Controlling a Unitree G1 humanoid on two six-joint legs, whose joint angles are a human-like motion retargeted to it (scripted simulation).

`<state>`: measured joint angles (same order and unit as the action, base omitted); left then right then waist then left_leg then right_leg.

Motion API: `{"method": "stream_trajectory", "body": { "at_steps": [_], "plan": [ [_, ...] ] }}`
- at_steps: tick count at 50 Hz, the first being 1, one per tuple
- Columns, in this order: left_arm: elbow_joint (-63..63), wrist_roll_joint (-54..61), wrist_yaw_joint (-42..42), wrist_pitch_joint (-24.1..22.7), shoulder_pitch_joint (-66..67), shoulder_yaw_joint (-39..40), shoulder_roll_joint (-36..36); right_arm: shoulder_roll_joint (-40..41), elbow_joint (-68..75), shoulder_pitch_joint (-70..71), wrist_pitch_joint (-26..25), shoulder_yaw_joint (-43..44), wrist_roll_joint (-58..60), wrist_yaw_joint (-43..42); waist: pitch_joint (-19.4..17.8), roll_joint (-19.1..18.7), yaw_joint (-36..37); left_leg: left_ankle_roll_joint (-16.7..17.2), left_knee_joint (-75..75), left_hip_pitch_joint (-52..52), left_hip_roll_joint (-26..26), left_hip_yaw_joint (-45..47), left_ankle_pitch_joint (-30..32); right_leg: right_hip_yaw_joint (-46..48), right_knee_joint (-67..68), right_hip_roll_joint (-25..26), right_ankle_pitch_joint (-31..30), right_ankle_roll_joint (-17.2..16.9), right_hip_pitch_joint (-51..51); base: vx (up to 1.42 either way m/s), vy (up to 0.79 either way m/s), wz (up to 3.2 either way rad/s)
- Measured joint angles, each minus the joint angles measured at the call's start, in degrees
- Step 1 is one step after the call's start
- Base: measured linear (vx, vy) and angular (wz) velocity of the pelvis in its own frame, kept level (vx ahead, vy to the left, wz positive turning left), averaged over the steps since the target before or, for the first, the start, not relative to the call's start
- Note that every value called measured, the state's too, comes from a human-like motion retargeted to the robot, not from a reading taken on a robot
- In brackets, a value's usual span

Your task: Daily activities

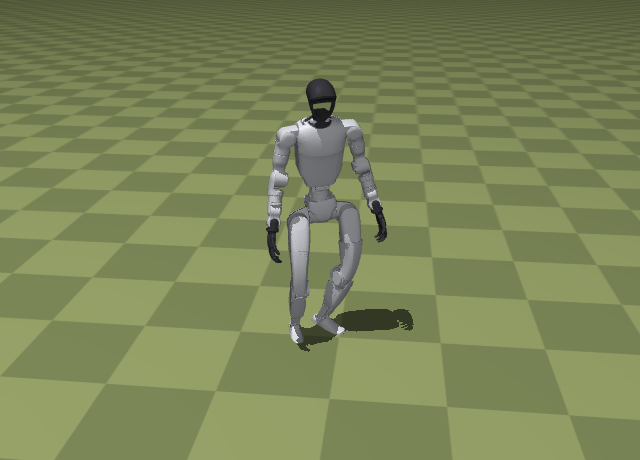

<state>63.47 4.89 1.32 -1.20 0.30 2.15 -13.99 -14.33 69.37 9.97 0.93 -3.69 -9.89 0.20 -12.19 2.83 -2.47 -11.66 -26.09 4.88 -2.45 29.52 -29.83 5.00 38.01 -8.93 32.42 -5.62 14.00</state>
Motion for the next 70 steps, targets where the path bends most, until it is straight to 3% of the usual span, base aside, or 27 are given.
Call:
{"method": "stream_trajectory", "body": {
  "at_steps": [2,5,10,16,20,22,25,27,32,38,45,55,70],
  "plan": [
    [-1.0,0.3,0.4,-0.2,-0.5,0.0,-0.5,0.0,1.8,-0.4,-0.5,0.4,-0.3,0.1,-0.3,-0.4,-0.2,0.3,-3.4,1.2,0.5,-1.9,0.4,-2.8,-0.3,1.4,-0.4,-0.5,0.1,0.10,-0.01,-1.84],
    [-2.6,0.8,0.7,-0.7,-0.4,-0.1,-0.6,0.1,3.8,-1.4,-1.2,0.7,-0.6,0.3,-2.0,-2.7,1.4,4.8,-13.5,8.2,-1.4,-18.7,-0.3,-9.4,0.0,7.3,-1.7,-0.4,-0.7,0.06,-0.02,-2.67],
    [-4.8,1.3,0.4,-1.2,-1.1,-1.6,-0.4,-1.0,4.0,-1.5,-2.1,0.6,-0.6,1.3,-2.8,-5.3,3.8,6.7,-24.0,16.6,-1.9,-30.5,-2.0,-19.5,-1.2,14.3,-4.2,-1.1,-0.9,0.11,0.09,-2.20],
    [-4.6,1.5,-1.1,-0.5,-0.1,-3.0,-0.2,-1.6,0.6,-0.9,-2.4,-0.8,0.2,3.2,-2.6,-2.5,6.0,8.7,-22.8,18.2,-7.4,-46.3,0.6,-33.7,0.4,17.5,-6.0,-3.7,-0.7,0.11,0.19,-2.15],
    [-2.1,0.7,-1.9,0.2,0.2,-3.3,0.1,-2.0,-1.2,-0.1,-2.5,-1.2,1.4,4.1,-2.1,-0.4,6.0,9.0,-22.1,16.3,-9.3,-50.4,0.1,-40.6,3.1,18.5,-5.7,-6.2,0.0,0.06,0.26,-1.82],
    [-0.4,0.0,-2.0,0.5,0.1,-3.1,0.3,-2.3,-1.7,0.2,-2.5,-1.1,2.4,4.1,-1.9,0.3,5.4,8.3,-22.3,15.6,-9.0,-48.4,-1.5,-40.6,5.3,18.4,-5.2,-7.1,0.9,0.01,0.28,-1.56],
    [2.0,-0.5,-1.6,0.8,-0.2,-1.9,0.5,-2.3,-1.9,0.2,-2.8,-0.5,3.7,4.2,-2.4,1.1,4.8,7.2,-22.3,14.3,-7.6,-42.8,-3.4,-33.3,10.4,15.7,-5.7,-6.8,3.7,-0.01,0.26,-1.56],
    [3.2,0.0,-1.3,0.9,-0.6,-0.3,0.4,-1.9,-1.5,0.2,-3.0,0.3,3.8,4.4,-3.0,1.6,4.8,7.1,-21.4,13.0,-6.4,-38.7,-3.6,-24.6,15.3,10.6,-8.3,-4.5,6.6,-0.04,0.23,-1.56],
    [3.6,3.2,-0.8,0.8,-0.4,3.6,-1.2,-0.9,-0.3,-1.3,-2.8,2.9,2.6,4.7,-2.7,3.5,4.6,7.7,-14.6,9.5,-5.6,-30.9,-1.0,-7.6,22.1,2.0,-3.3,0.5,7.6,-0.06,0.18,-1.25],
    [2.4,5.4,0.3,0.1,0.7,6.5,-2.9,-0.2,0.6,-3.8,-1.5,6.2,1.5,3.5,-1.6,5.2,5.6,8.8,-7.4,6.4,-6.4,-23.7,2.2,3.5,16.7,1.5,0.2,0.8,-0.1,-0.08,0.10,-0.96],
    [1.0,5.2,1.2,-2.0,0.1,7.2,-3.0,-0.6,0.7,-3.8,-0.7,6.1,2.5,2.0,-2.2,1.9,6.2,10.0,-11.8,9.8,-2.7,-19.8,1.0,5.9,2.8,5.0,1.2,2.7,-5.4,-0.11,0.09,-0.52],
    [2.0,3.8,1.8,-3.6,0.2,6.6,-2.2,-0.2,1.1,-4.4,0.0,5.1,4.6,1.1,-2.1,-1.1,3.6,9.2,-15.3,9.4,2.3,-16.6,-1.1,5.9,-1.3,5.6,-2.1,1.6,-4.7,-0.09,0.11,-0.07],
    [3.6,1.5,3.8,-4.6,-0.2,4.3,-1.0,1.6,1.6,-3.9,1.5,3.6,7.8,0.2,-1.1,2.2,2.3,8.7,-1.1,2.3,-3.6,-15.8,2.1,6.2,3.0,-0.1,-3.0,-1.2,-3.1,-0.03,0.07,0.07]
  ]
}}
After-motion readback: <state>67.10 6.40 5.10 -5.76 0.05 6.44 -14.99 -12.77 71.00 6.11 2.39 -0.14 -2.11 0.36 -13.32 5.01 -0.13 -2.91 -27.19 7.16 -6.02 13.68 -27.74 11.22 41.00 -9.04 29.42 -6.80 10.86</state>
